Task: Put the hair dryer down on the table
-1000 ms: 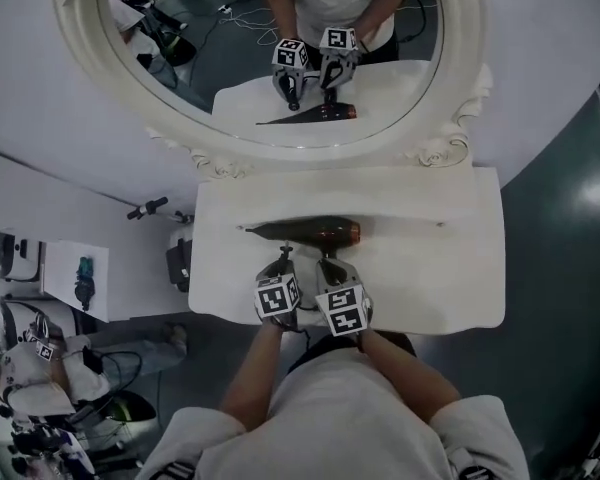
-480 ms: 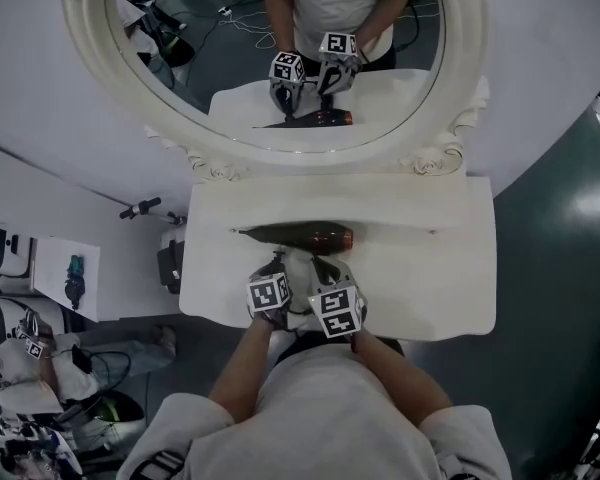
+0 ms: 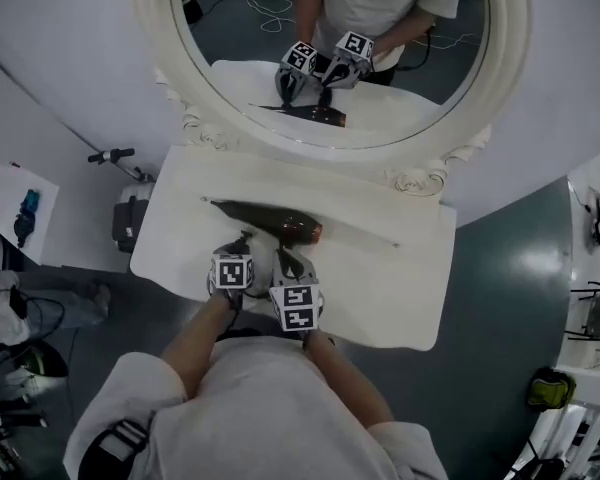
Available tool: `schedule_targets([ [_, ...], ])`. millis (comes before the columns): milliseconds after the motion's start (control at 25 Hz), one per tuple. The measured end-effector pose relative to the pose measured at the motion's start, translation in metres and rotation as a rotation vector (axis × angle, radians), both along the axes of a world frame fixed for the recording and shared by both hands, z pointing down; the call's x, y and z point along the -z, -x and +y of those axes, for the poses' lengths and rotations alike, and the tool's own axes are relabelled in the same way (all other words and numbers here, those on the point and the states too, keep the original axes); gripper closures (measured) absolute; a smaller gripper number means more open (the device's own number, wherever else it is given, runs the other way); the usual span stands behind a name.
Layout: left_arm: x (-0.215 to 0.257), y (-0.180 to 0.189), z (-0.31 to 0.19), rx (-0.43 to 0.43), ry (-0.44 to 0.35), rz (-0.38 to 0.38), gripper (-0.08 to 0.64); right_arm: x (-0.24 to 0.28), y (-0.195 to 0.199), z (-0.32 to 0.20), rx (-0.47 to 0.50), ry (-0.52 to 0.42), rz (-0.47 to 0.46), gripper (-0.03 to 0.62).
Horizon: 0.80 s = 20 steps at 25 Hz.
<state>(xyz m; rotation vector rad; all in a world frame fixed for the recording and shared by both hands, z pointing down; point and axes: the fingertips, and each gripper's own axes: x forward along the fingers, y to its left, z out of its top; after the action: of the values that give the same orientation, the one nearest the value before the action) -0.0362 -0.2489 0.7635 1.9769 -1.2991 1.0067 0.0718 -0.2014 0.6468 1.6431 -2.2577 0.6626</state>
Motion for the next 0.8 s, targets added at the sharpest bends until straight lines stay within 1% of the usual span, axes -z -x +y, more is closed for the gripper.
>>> schedule_targets([
  [160, 0.008, 0.004, 0.002, -0.003, -0.048, 0.013, 0.469, 0.002, 0.007, 0.014, -0.029, 0.018, 0.006, 0.565],
  [280, 0.013, 0.011, 0.007, -0.035, -0.065, 0.039, 0.439, 0.003, 0.016, 0.023, -0.063, 0.022, 0.001, 0.565],
  [400, 0.023, 0.012, 0.019, -0.063, -0.054, 0.100, 0.375, 0.004, 0.024, 0.036, -0.097, 0.029, -0.006, 0.565],
  [480, 0.035, 0.015, 0.023, -0.059, -0.072, 0.140, 0.371, 0.005, 0.030, 0.045, -0.107, 0.029, 0.012, 0.565],
  [560, 0.049, 0.016, 0.023, -0.065, -0.112, 0.178, 0.371, 0.009, 0.033, 0.048, -0.124, 0.012, 0.037, 0.565],
  [640, 0.065, 0.013, 0.026, -0.088, -0.155, 0.223, 0.373, 0.017, 0.035, 0.049, -0.152, -0.018, 0.054, 0.565],
  [720, 0.084, 0.014, 0.043, -0.115, -0.190, 0.264, 0.382, 0.027, 0.041, 0.061, -0.182, -0.039, 0.053, 0.565],
  [760, 0.097, 0.016, 0.054, -0.129, -0.216, 0.283, 0.413, 0.033, 0.043, 0.068, -0.199, -0.051, 0.051, 0.565],
  [800, 0.112, 0.017, 0.061, -0.146, -0.256, 0.303, 0.480, 0.041, 0.045, 0.074, -0.218, -0.069, 0.051, 0.565],
])
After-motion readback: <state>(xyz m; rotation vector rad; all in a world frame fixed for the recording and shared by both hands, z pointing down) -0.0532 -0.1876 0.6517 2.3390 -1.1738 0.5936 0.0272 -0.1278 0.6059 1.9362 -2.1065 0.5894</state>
